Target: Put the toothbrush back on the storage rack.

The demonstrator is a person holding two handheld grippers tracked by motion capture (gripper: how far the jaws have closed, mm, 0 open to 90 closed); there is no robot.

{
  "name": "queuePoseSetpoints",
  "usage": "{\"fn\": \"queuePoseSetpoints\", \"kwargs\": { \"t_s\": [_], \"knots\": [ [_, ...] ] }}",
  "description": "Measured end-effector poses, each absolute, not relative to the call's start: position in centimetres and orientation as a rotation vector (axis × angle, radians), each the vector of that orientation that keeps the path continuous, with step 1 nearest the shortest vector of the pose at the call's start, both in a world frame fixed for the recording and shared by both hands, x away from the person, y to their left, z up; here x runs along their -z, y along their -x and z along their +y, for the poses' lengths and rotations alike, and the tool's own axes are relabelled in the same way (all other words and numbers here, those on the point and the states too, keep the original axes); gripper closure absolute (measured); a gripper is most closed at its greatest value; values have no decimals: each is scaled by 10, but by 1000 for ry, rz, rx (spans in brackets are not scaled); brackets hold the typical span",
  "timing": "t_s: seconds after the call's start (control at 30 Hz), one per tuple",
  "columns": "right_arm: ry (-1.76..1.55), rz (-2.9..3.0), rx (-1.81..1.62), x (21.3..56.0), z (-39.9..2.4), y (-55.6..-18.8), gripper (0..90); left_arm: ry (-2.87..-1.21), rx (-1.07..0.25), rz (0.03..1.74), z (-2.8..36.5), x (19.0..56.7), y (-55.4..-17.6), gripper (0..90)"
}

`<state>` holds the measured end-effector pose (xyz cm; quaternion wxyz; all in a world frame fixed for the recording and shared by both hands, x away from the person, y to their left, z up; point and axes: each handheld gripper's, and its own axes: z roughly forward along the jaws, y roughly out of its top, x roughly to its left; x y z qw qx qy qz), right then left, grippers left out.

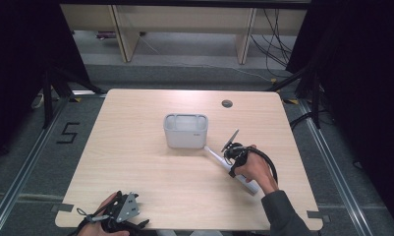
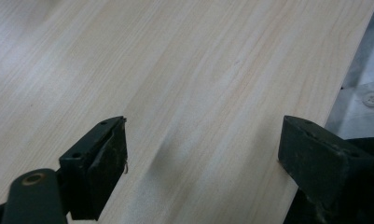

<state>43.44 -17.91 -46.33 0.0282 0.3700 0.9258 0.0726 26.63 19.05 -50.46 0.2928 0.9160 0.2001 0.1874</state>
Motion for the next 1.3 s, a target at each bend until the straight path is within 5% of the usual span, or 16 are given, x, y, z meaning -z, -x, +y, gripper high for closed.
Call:
{"fn": "queuePoseSetpoints", "kwargs": {
  "t_s": [0.67, 1.3],
  "knots": [
    [-1164, 2514, -938, 397, -228, -420, 666, -2439, -496, 542, 191, 505, -267, 153],
    [-1069, 2234, -1285, 386, -206, -449, 666, -2436, -500, 532, 191, 503, -267, 153]
  ]
}}
